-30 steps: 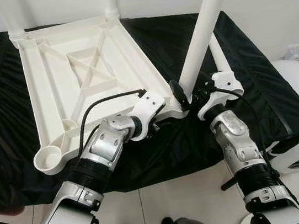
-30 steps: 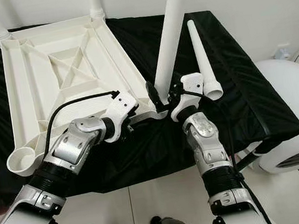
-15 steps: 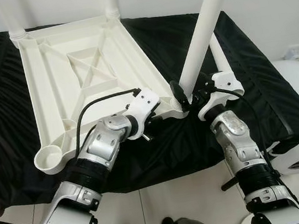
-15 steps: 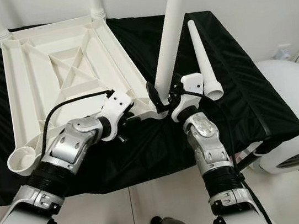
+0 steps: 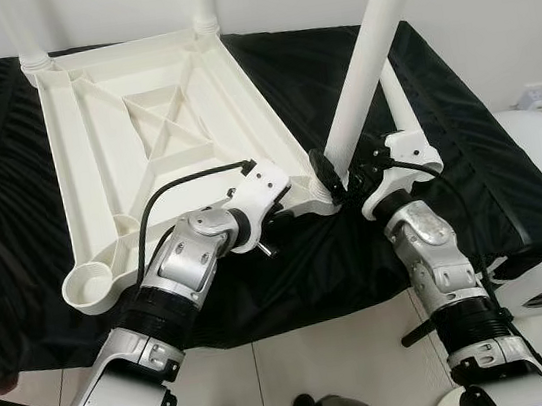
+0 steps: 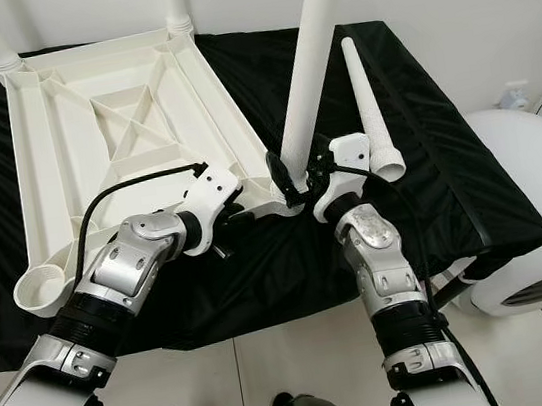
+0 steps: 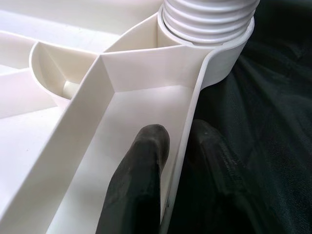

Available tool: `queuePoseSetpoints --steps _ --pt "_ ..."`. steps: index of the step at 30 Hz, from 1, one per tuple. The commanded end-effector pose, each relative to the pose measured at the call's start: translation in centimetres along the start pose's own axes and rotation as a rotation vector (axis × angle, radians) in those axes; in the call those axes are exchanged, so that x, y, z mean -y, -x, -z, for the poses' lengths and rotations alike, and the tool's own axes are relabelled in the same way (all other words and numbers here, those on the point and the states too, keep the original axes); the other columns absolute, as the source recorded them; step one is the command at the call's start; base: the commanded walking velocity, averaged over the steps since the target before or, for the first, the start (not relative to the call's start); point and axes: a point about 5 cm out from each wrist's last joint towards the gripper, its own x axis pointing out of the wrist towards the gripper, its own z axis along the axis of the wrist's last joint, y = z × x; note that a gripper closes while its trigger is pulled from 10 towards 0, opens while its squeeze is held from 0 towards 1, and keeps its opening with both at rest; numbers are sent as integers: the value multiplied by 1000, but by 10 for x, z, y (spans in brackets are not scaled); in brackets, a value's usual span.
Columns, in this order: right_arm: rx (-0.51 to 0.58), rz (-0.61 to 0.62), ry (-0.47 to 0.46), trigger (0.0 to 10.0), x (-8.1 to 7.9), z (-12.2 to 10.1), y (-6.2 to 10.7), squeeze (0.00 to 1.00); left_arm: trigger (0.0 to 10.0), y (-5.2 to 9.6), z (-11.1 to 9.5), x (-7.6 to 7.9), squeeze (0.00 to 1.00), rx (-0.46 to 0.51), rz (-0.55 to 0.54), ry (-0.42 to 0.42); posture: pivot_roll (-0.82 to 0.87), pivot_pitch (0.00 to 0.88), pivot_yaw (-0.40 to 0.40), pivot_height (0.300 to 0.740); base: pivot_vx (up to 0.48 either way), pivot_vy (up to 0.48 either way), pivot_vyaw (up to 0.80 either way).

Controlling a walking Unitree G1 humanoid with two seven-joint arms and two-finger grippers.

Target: Building children table

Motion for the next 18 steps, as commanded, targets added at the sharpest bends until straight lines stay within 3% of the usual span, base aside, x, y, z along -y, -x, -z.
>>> queuePoseSetpoints --steps 1,8,18 --pt "-13 -21 -7 10000 0 2 3 0 10000 -1 -1 0 0 -3 0 -41 23 55 -77 740 0 0 0" --pt "-36 -81 2 10000 2 5 5 0 10000 0 -3 -2 0 -3 -9 -40 25 52 -78 740 0 0 0" --pt "-71 -167 46 10000 20 4 -2 0 10000 3 -6 -1 0 11 -8 -44 32 46 -79 740 0 0 0"
